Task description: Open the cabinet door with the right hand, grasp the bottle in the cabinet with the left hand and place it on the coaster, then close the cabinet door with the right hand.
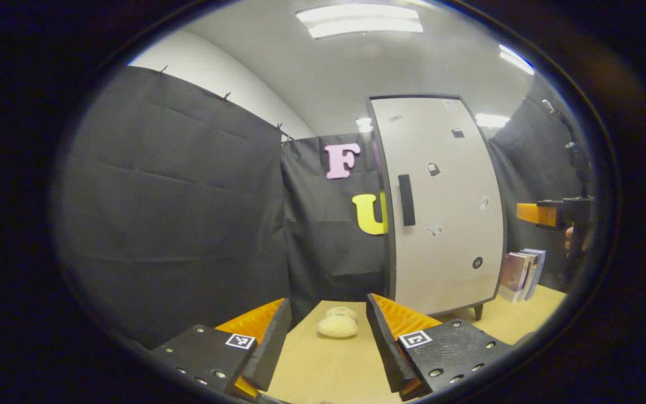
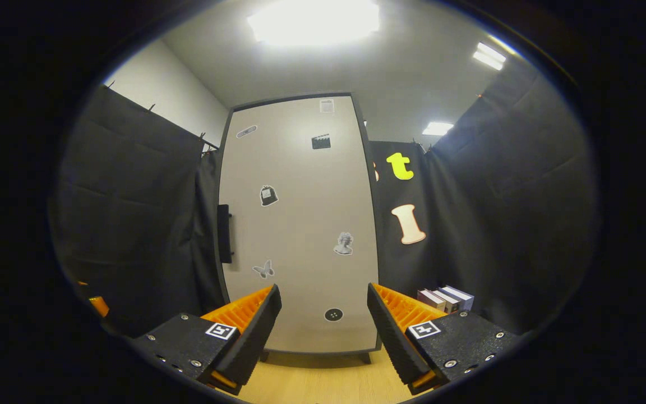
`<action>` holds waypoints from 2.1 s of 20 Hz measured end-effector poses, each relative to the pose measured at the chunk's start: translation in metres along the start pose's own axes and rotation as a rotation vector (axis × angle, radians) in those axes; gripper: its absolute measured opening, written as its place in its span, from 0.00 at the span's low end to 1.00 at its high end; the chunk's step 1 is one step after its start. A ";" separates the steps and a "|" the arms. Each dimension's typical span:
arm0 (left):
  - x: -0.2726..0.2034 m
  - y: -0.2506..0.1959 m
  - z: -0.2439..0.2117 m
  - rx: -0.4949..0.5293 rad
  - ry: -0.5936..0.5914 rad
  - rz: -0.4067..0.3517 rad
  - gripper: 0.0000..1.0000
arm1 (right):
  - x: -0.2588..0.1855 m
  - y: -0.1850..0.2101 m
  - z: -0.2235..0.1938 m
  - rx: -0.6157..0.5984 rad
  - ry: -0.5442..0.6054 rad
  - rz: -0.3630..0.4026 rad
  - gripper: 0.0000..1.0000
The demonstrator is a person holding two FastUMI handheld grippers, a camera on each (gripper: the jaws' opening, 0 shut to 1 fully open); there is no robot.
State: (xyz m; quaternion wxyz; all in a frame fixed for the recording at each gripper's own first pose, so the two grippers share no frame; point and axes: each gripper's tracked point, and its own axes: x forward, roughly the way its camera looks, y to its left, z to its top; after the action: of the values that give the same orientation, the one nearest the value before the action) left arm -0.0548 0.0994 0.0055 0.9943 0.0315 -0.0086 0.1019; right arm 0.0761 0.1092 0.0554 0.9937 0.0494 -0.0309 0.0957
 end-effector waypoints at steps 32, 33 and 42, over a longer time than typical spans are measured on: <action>-0.050 0.132 -0.027 0.025 0.059 0.271 0.77 | 0.176 0.185 0.015 -0.033 0.052 0.216 0.93; -0.051 0.133 -0.027 0.031 0.057 0.272 0.77 | 0.181 0.190 0.014 -0.041 0.057 0.218 0.94; -0.054 0.156 -0.033 0.022 0.061 0.284 0.77 | 0.210 0.207 -0.004 -0.029 0.141 0.137 0.48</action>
State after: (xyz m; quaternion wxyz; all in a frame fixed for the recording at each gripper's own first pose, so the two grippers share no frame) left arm -0.1385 0.2431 -0.0196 0.9692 0.0377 0.0184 0.2426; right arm 0.2417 0.3507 0.0851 0.9852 0.0258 0.0346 0.1662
